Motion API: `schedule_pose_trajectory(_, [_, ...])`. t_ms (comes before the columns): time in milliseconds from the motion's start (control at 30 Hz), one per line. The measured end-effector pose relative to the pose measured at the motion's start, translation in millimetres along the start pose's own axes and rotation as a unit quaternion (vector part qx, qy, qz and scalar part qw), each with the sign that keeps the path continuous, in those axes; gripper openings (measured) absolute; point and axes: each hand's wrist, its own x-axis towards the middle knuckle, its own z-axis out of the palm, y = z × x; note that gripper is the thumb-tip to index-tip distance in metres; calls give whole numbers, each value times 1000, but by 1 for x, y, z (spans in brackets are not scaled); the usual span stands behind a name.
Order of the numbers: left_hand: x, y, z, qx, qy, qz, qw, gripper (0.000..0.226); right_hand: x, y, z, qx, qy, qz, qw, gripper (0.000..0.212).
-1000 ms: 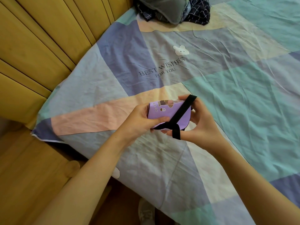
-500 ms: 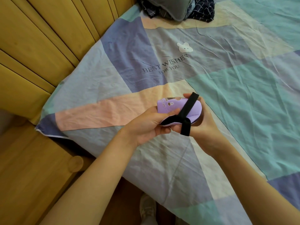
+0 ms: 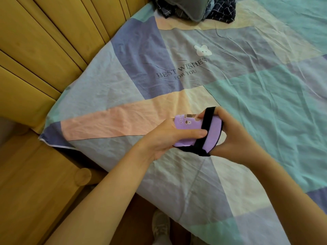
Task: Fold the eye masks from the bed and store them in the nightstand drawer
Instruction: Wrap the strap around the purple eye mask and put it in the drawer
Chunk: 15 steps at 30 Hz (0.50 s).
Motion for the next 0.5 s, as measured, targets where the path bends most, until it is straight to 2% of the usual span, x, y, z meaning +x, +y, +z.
schedule_pose_trajectory(100, [-1, 1, 0, -26, -43, 23, 998, 36, -1, 8, -10, 215, -60, 46, 974, 63])
schedule_pose_trajectory(200, [-1, 2, 4, -63, -27, 57, 996, 34, -3, 7, -1, 392, -34, 92, 915, 49])
schedule_pose_trajectory(267, [0, 1, 7, -64, -7, 81, 995, 32, -1, 1, 14, 420, -4, 128, 898, 33])
schedule_pose_trajectory(367, [3, 0, 9, -17, 38, 90, 995, 30, 2, 1, 25, 415, 57, 178, 890, 36])
schedule_pose_trajectory(433, [5, -5, 8, 9, 62, 79, 995, 38, 5, 3, 26, 421, 79, 204, 880, 45])
schedule_pose_trajectory(500, [7, -11, 6, 21, 95, 67, 993, 51, 5, 6, 25, 414, 88, 245, 872, 61])
